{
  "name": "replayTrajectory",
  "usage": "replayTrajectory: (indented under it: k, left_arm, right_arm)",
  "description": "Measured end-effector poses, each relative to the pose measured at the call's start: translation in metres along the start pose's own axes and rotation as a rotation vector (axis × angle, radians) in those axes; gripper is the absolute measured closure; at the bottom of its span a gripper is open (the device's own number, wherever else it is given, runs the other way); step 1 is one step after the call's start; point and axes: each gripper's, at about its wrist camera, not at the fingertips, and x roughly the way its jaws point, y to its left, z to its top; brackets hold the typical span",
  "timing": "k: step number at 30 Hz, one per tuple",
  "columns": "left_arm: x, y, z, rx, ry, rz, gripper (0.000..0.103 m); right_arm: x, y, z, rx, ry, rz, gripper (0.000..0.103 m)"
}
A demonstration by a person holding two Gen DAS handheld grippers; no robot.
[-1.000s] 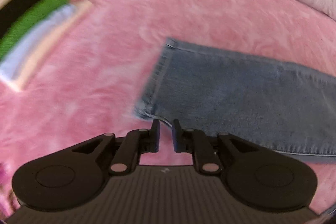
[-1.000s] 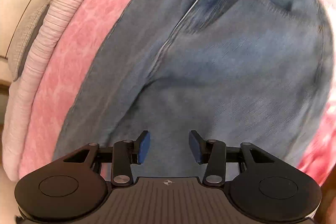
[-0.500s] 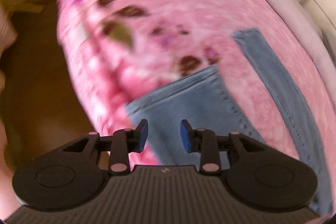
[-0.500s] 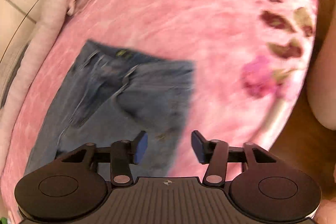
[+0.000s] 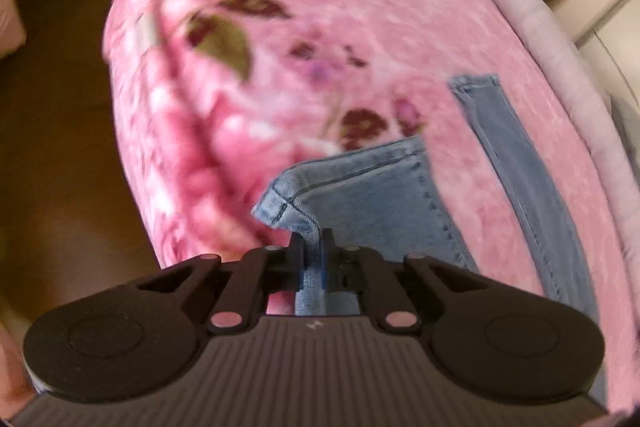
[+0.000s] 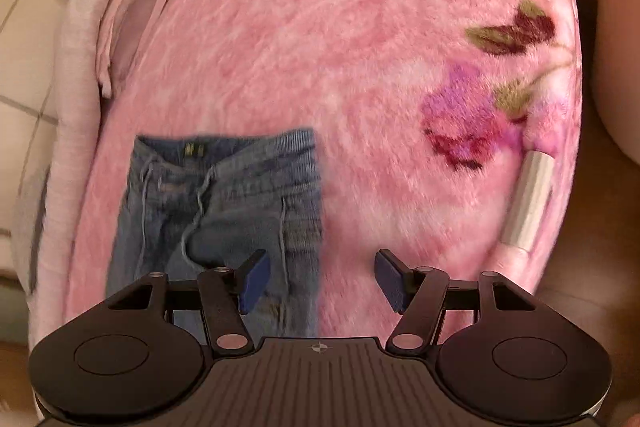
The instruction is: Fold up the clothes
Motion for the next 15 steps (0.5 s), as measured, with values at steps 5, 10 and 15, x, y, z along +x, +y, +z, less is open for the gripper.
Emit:
replayTrajectory:
  k: [5, 10, 15]
  left_arm:
    - [0.009, -0.042, 0.027, 0.148, 0.006, -0.044, 0.099]
    - [0.007, -0.081, 0.055, 0.262, -0.024, -0.122, 0.099]
    - [-0.022, -0.058, 0.070, 0.304, -0.118, -0.167, 0.099]
  right_arm:
    - [0.010, 0.006, 0.011, 0.034, -0.030, 0.031, 0.037]
    - [-0.001, 0.031, 0.012, -0.089, -0.031, 0.049, 0.091]
    - [-0.072, 0.023, -0.003, -0.113, -0.124, 0.164, 0.092]
